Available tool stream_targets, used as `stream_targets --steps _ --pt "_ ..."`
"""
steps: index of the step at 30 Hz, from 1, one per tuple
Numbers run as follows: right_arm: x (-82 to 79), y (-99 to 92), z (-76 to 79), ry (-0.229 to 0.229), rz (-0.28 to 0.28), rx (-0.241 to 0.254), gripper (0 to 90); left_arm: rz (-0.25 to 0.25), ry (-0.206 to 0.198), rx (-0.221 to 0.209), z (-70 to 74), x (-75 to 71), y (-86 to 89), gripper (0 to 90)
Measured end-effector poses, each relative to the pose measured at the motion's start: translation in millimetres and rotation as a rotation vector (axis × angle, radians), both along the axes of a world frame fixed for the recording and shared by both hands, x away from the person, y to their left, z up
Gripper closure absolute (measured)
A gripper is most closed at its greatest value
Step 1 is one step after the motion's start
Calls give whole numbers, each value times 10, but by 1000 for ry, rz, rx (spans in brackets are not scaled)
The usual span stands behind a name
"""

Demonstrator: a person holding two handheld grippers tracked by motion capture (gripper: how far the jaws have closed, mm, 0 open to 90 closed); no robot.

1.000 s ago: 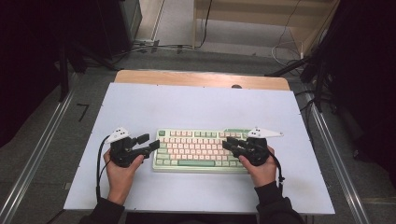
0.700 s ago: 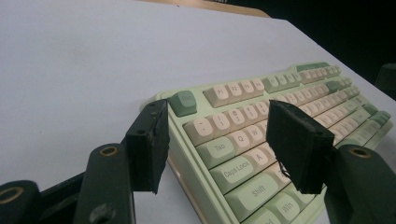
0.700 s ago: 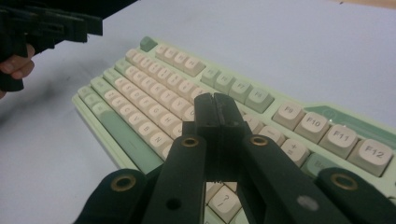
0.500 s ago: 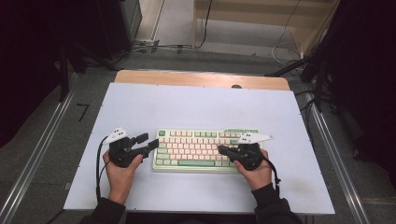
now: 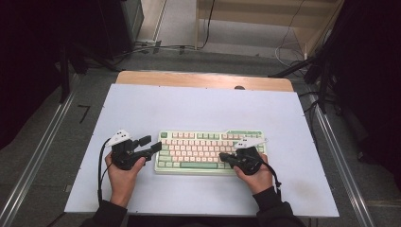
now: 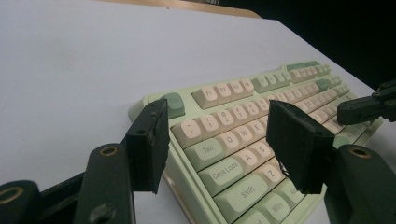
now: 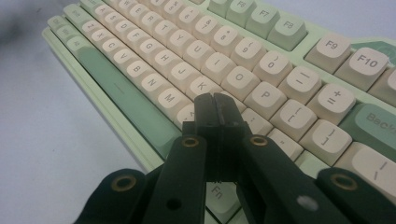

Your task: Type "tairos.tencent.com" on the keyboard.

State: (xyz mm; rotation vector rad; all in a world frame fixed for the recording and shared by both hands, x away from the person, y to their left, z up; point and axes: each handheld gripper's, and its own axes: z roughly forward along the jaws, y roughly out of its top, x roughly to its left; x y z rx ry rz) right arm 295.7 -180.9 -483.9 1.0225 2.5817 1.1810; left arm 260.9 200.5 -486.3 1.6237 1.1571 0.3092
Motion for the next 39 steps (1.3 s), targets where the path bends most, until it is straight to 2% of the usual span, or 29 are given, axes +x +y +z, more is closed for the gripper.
stream_targets --steps 12,14,17,19,21,23,25,27,30,35,39 --pt "6 -8 -15 8 -2 -3 876 2 -2 -5 3 1 -1 404" --pt "6 4 -41 10 -1 -20 875 2 1 -1 -2 3 -6 403" --pt "12 -10 -26 12 1 3 875 0 -5 -5 9 -6 -4 404" --pt "2 -65 39 -2 -12 73 869 2 -6 -9 10 -6 -2 404" --pt "4 -144 116 -28 -26 143 754 0 -3 -6 0 3 0 404" --pt "20 -220 164 -41 -58 207 602 0 -2 -2 -1 4 0 403" --pt "57 -293 164 -43 -97 252 505 -6 -9 -4 5 -1 -6 403" --pt "94 -355 143 -32 -136 271 401 -11 -12 -1 9 0 -22 397" --pt "137 -420 118 1 -168 291 341 -21 -9 6 0 6 -52 393" --pt "162 -444 110 7 -185 295 313 -54 -17 3 15 -3 -89 433" --pt "163 -431 107 5 -182 290 313 -93 -25 26 17 -4 -181 503"
